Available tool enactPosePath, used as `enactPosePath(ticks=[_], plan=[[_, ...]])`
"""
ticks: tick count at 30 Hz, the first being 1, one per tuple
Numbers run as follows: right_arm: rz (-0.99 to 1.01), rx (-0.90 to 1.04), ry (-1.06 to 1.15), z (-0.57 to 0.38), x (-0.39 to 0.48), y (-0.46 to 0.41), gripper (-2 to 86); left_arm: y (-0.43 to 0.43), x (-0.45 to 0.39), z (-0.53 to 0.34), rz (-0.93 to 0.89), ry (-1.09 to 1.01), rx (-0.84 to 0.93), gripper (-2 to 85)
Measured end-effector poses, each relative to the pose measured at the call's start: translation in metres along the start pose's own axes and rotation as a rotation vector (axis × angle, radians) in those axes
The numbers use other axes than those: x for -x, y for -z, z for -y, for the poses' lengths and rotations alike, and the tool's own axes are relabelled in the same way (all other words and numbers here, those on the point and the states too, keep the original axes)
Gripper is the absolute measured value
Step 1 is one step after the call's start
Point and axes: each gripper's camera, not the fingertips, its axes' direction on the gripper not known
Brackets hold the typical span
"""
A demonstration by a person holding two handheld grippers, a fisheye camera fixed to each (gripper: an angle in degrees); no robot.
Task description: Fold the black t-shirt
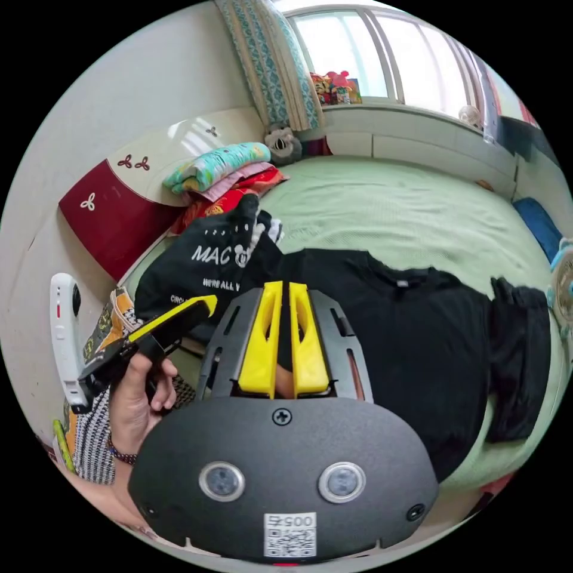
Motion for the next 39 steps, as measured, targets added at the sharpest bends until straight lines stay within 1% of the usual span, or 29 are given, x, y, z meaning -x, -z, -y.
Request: enactPosePath(ticks=[1, 3, 5, 7, 9, 13, 15, 17, 19, 21, 22, 23, 24, 26, 29, 31, 34, 35, 37, 39], plan=[[0.014, -0.014, 0.006, 0.019, 0.002, -0.008, 3.2, -0.001, 0.003, 0.008, 0.042, 0.034, -0.040, 1.1], [0.041, -0.033, 0.022, 0.042, 0.004, -0.021, 5.0, -0.009, 0.006, 0.013, 0.055, 0.062, -0.059, 2.9], [0.081, -0.003, 0.037, 0.066, 0.007, -0.046, 6.6, -0.023, 0.007, 0.011, 0.050, 0.053, -0.033, 4.4], [0.088, 0.012, 0.064, 0.077, 0.009, -0.066, 8.0, -0.045, 0.007, 0.002, 0.083, -0.003, 0.014, 5.9], [0.084, 0.025, 0.083, 0.085, 0.010, -0.087, 8.7, -0.056, 0.009, -0.001, 0.097, -0.010, 0.069, 6.5], [0.113, 0.084, 0.070, 0.101, 0.006, -0.133, 8.9, -0.064, 0.013, 0.011, 0.034, -0.043, 0.056, 8.5], [0.146, 0.105, 0.048, 0.110, 0.003, -0.144, 8.9, -0.072, 0.016, 0.015, 0.021, -0.044, 0.084, 9.6], [0.146, 0.089, 0.047, 0.119, 0.000, -0.154, 8.5, -0.077, 0.019, 0.018, 0.014, -0.033, 0.088, 9.2], [0.135, 0.116, 0.043, 0.124, -0.003, -0.164, 7.8, -0.085, 0.020, 0.021, -0.003, -0.036, 0.081, 7.7], [0.175, 0.117, 0.020, 0.127, -0.008, -0.171, 7.0, -0.094, 0.019, 0.024, 0.005, -0.037, 0.116, 5.7], [0.214, 0.111, 0.010, 0.129, -0.012, -0.173, 5.6, -0.099, 0.017, 0.027, 0.018, -0.047, 0.143, 3.7], [0.235, 0.109, -0.002, 0.131, -0.016, -0.175, 3.8, -0.100, 0.016, 0.028, 0.020, -0.054, 0.142, 3.5], [0.229, 0.109, -0.013, 0.133, -0.017, -0.175, 2.8, -0.101, 0.015, 0.028, 0.020, -0.063, 0.133, 3.1], [0.135, 0.114, -0.036, 0.139, -0.023, -0.178, 0.1, -0.103, 0.013, 0.029, 0.008, -0.064, 0.126, 2.5], [0.125, 0.121, -0.048, 0.143, -0.034, -0.180, -0.6, -0.105, 0.006, 0.031, -0.015, -0.082, 0.112, 1.8], [0.106, 0.097, -0.063, 0.145, -0.042, -0.175, -0.8, -0.103, -0.006, 0.032, -0.034, -0.151, 0.069, 1.4], [0.078, 0.063, -0.095, 0.148, -0.058, -0.164, -0.9, -0.105, -0.023, 0.032, -0.079, -0.241, 0.050, 1.4], [0.077, 0.052, -0.109, 0.149, -0.066, -0.160, -0.9, -0.106, -0.028, 0.032, -0.086, -0.267, 0.047, 1.4], [0.056, 0.040, -0.135, 0.150, -0.078, -0.155, -0.9, -0.112, -0.048, 0.030, -0.119, -0.388, 0.050, 1.5], [0.014, 0.044, -0.157, 0.148, -0.090, -0.153, -0.8, -0.119, -0.058, 0.030, -0.145, -0.416, 0.062, 1.7]])
